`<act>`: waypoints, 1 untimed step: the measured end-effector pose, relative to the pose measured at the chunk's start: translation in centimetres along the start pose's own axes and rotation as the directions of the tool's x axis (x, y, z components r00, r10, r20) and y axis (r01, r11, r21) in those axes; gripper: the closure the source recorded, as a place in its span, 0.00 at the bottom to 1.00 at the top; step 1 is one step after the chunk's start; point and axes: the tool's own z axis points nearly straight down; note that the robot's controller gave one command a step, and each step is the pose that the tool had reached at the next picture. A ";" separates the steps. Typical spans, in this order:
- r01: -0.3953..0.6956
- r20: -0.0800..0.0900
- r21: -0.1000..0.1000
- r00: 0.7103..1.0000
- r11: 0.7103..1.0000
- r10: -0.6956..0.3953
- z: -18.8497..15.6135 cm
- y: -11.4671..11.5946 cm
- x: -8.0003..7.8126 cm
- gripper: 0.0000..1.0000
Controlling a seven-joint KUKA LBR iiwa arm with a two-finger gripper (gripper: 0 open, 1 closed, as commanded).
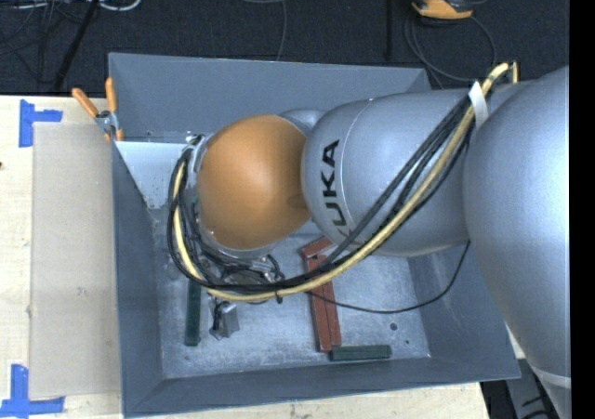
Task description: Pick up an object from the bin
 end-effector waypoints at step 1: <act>0.193 -0.001 0.000 0.981 0.981 -0.193 3.3 0.2 -0.2 0.00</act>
Offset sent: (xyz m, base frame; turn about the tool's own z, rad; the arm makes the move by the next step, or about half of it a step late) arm 0.0084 0.0073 -0.0835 -0.4710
